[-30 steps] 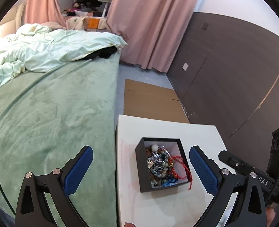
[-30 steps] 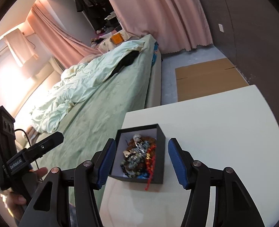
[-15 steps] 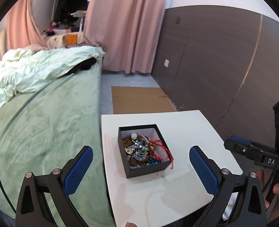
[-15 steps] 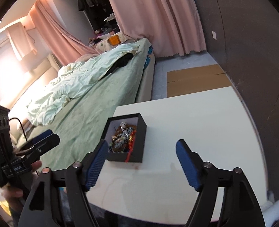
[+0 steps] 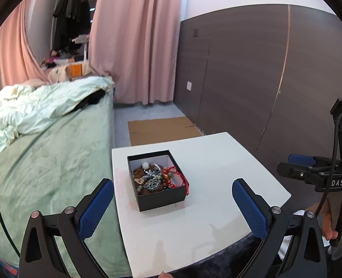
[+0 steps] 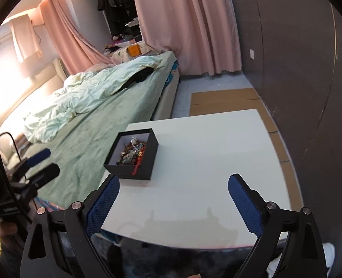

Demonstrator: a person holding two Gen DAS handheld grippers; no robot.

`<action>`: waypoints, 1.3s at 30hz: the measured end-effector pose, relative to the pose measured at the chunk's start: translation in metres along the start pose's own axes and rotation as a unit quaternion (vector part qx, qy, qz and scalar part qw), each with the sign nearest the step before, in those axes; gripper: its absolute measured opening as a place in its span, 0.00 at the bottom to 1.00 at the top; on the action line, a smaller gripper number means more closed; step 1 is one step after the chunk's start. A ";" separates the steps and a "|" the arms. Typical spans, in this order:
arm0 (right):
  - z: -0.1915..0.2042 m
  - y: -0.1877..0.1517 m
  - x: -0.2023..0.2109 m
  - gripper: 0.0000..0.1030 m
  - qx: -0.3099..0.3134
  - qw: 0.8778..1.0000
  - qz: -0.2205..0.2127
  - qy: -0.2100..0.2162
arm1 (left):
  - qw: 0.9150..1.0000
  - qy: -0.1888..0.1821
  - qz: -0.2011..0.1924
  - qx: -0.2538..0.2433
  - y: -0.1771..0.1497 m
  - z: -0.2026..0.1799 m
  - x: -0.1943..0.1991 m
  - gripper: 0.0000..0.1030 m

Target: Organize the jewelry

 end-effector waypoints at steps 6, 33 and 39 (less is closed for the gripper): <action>-0.004 -0.004 0.010 0.92 0.000 1.000 -0.015 0.005 | 1.000 -0.003 -0.006 0.006 0.002 -0.004 0.002 0.99; 0.002 0.002 0.007 0.92 0.005 1.000 -0.022 0.008 | 0.999 0.028 -0.016 0.002 0.006 0.003 -0.008 0.99; 0.001 0.002 0.007 0.92 0.006 1.000 -0.021 0.006 | 0.999 0.029 -0.017 0.001 0.008 0.003 -0.010 0.99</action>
Point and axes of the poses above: each gripper's, at about its wrist camera, not at the fingertips, and x roughly against the way its jaws point, z to its left, y to its top, the point moved 2 cm from there along -x, roughly the way its jaws point, and after that the axes turned 3 degrees about x, right-handed, at the moved point
